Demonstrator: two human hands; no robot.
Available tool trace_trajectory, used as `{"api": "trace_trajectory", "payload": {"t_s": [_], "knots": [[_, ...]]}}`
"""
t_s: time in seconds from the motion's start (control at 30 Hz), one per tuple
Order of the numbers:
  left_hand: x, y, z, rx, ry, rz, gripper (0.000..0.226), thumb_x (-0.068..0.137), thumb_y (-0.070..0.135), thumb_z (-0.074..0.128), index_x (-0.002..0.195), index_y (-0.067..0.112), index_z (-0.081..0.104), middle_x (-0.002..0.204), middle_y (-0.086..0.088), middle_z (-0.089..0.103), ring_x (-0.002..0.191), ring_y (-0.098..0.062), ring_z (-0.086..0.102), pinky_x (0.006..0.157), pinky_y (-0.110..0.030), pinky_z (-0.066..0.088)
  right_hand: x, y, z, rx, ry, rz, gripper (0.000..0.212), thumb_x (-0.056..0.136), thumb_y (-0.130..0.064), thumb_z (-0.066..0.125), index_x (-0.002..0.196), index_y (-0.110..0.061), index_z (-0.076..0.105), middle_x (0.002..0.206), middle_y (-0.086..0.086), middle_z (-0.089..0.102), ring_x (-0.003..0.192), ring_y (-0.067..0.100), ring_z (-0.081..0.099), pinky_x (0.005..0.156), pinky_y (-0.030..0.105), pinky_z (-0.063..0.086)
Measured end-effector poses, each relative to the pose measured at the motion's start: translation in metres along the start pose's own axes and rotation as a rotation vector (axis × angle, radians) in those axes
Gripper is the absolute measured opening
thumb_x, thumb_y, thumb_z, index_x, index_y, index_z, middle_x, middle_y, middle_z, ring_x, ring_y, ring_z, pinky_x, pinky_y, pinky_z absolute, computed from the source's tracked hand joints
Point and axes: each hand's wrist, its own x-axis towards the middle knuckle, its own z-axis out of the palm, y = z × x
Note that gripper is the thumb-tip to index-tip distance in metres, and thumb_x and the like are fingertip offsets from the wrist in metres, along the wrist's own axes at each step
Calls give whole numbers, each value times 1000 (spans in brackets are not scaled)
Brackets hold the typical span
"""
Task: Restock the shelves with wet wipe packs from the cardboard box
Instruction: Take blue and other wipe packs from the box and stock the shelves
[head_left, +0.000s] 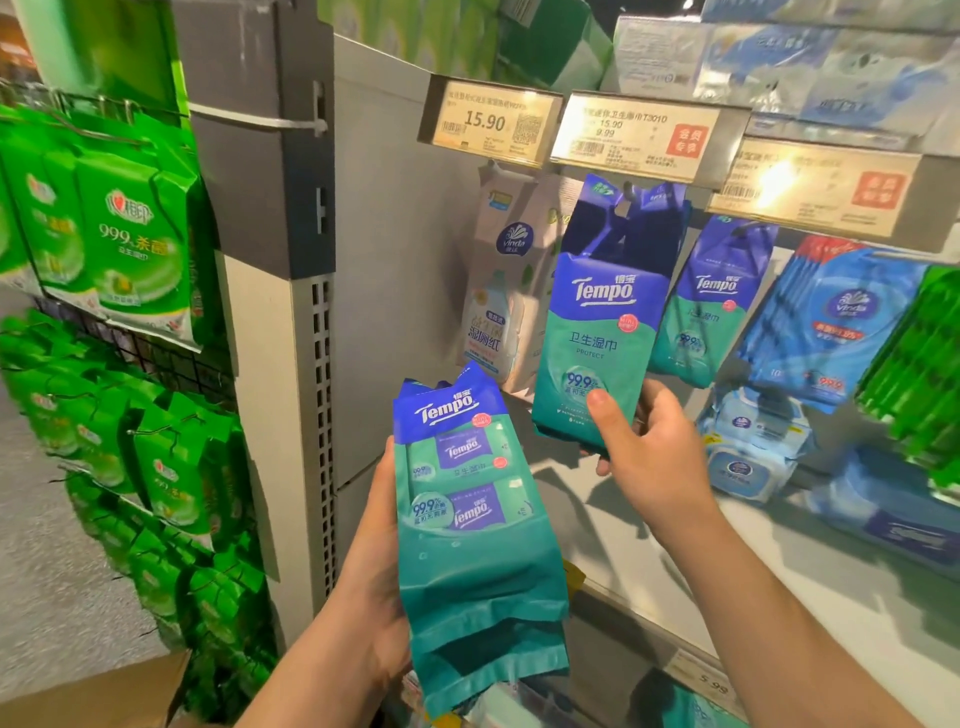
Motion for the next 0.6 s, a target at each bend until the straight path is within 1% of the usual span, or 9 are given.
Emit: {"api": "trace_trajectory", "payload": {"t_s": [0.07,0.13,0.17,0.23,0.27,0.37,0.5,0.6], "knots": [[3,0,-2,-10,4,12,64,76,68,55,61,10,79,68,-11,73,51,-25,71,44,-37,59,3,0,2,-20,31,-16,33,95,-42,67,116,-18,58,100,-5,73,56,16,72,55,29,53],[6,1,-2,18,36,-20,62,74,67,56,62,11,79,70,-11,73,52,-25,71,45,-38,60,8,1,4,59,49,13,33,96,-41,66,119,-18,58,110,-7,72,62,21,76,61,39,60],[6,1,-3,24,13,-28,61,73,68,57,65,11,80,71,-11,74,53,-26,71,47,-38,60,11,2,4,113,64,31,33,97,-39,65,121,-17,58,115,-6,71,70,19,77,64,42,62],[8,1,-5,20,-9,-28,60,70,68,59,68,12,80,73,-11,73,55,-26,71,50,-39,61,17,3,5,188,92,51,35,99,-33,65,126,-12,57,121,-2,69,88,13,77,67,40,65],[9,1,-6,19,-3,-25,60,69,68,60,68,12,80,73,-11,73,55,-26,71,50,-39,61,19,4,5,206,98,53,36,99,-32,65,127,-11,57,122,-2,68,92,10,75,68,38,65],[11,1,-10,15,-8,-18,59,67,67,60,67,11,80,74,-11,74,55,-26,72,50,-39,61,27,5,6,224,104,59,34,100,-32,64,126,-11,57,122,0,68,95,9,75,68,36,65],[14,0,-13,-9,-17,-3,58,67,65,61,65,10,79,72,-11,73,54,-25,72,47,-38,60,39,5,11,240,118,80,31,101,-34,62,121,-10,59,119,4,69,97,16,75,68,38,65],[15,0,-14,-21,-25,6,59,68,65,60,64,10,79,71,-12,73,53,-26,72,44,-39,59,50,5,13,277,141,109,29,101,-33,62,118,-10,60,119,5,67,98,16,74,67,39,65]]}}
